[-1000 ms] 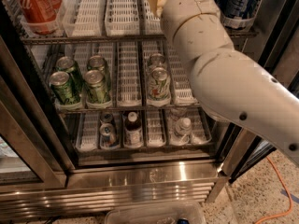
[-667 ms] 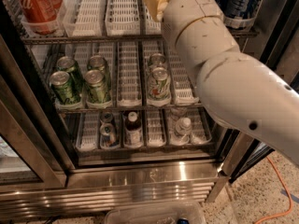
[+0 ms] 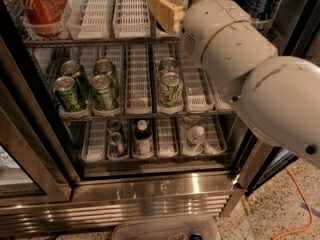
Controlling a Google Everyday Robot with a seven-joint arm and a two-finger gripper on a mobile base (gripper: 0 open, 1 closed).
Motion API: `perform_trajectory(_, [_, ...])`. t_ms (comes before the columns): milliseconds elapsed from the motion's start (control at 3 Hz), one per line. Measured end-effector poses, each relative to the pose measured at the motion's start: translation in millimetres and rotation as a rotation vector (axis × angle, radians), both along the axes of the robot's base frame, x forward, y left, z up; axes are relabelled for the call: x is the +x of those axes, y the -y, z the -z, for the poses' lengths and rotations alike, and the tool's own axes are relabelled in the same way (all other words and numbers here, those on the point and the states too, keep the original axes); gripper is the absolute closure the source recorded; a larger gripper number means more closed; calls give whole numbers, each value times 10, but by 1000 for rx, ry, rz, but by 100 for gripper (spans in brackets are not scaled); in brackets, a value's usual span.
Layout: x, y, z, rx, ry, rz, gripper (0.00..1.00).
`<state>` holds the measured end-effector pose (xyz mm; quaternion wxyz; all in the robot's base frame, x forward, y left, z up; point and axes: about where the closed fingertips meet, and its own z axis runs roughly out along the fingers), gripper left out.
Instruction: Pick pepsi can from top shelf of fridge
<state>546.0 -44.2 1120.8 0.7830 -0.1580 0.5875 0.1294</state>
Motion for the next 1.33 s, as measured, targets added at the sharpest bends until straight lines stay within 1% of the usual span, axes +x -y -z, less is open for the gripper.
perform_trajectory(333, [-126,-64,146,-3,-64,-113,100])
perform_trajectory(667, [-239,-100,429,3,-158,-211,100])
perform_trajectory(1000, [-280,-149,744,20,-240,-281,100])
perform_trajectory(1333, [-327,-201,965,26,-298,-341,100])
